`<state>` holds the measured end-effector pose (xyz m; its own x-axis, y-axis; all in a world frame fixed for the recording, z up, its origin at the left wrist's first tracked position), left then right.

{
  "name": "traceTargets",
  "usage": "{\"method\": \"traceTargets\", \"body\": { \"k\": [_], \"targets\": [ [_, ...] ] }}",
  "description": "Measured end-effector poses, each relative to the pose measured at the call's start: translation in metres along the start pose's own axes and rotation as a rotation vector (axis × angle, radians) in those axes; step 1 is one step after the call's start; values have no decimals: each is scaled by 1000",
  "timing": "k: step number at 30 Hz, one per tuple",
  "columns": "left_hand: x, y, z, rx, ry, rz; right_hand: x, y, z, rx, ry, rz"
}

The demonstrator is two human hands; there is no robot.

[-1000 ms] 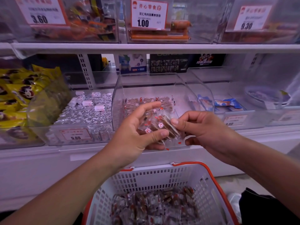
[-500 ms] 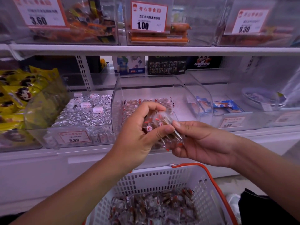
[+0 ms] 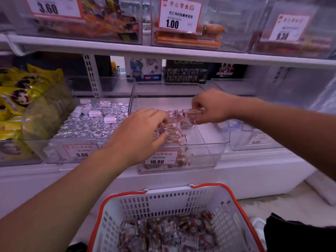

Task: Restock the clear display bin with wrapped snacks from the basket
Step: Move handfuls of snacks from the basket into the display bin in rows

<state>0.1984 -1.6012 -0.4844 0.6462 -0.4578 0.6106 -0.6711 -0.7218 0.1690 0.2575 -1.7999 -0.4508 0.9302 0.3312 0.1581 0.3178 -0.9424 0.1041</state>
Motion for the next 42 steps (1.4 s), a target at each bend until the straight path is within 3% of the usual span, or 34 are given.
{"method": "traceTargets", "body": {
  "k": [4,8,25,35,38,42],
  "targets": [
    [-1,-3,4,38,-30,2,40,14,40,-181,-293,55],
    [1,-8,6,69,-50,-2,59,13,65,-150,-365,66],
    [-3,-7,6,44,-45,19,59,12,88,-209,-143,89],
    [0,-4,7,15,-16,47,45,-6,62,-190,-125,116],
    [-3,8,-5,-94,28,147,22,-26,29,-144,76,95],
    [-28,21,-8,-94,172,339,-71,-53,9,83,919,31]
  ]
}}
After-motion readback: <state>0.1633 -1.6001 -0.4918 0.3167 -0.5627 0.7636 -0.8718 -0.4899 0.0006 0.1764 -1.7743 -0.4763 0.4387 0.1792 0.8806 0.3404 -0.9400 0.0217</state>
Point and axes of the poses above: each hand's wrist, its own x-axis towards the middle knuckle, its own z-axis out of the palm, y = z × x, the point moved 5 cm from there along x, towards the middle knuckle, and after that the axes turned 9 degrees about y, right-handed, at the moved point
